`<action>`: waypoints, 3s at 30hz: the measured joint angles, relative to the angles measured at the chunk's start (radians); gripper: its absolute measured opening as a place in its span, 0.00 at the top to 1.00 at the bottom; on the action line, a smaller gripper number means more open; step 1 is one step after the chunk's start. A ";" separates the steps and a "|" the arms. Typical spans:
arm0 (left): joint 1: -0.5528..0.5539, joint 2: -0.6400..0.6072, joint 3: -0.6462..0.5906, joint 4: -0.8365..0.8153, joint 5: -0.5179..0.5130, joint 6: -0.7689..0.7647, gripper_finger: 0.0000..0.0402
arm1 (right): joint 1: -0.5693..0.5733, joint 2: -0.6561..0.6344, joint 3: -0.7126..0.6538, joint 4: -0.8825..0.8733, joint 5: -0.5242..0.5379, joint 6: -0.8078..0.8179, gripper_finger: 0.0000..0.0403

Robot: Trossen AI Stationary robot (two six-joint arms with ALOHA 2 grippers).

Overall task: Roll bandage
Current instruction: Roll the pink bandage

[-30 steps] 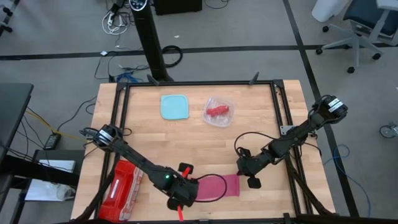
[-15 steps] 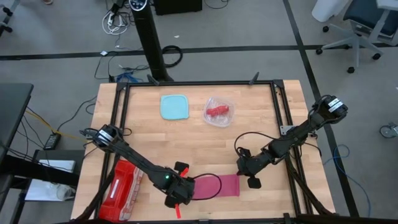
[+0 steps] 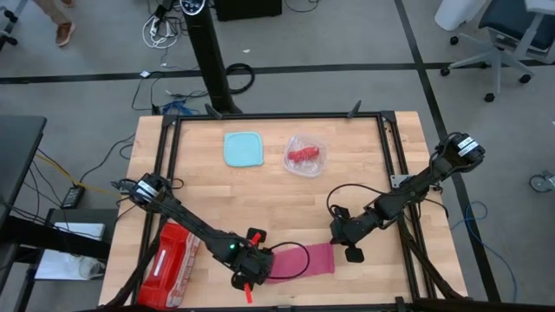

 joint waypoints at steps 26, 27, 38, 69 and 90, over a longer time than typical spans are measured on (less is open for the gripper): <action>-0.010 -0.001 0.138 -0.055 -0.013 0.082 1.00 | -0.001 0.000 0.000 0.030 0.003 0.019 0.97; -0.009 -0.001 0.142 -0.037 -0.006 0.084 1.00 | -0.001 0.000 0.000 0.054 -0.006 0.019 0.97; -0.004 0.000 0.075 0.062 0.003 0.084 1.00 | 0.048 0.080 0.011 0.187 -0.014 -0.016 0.97; 0.008 -0.002 0.020 0.142 0.031 0.148 1.00 | 0.037 0.254 0.149 -0.021 -0.144 0.161 0.97; 0.012 0.000 0.020 0.144 -0.027 0.141 1.00 | 0.092 0.257 0.146 -0.035 -0.294 0.530 0.97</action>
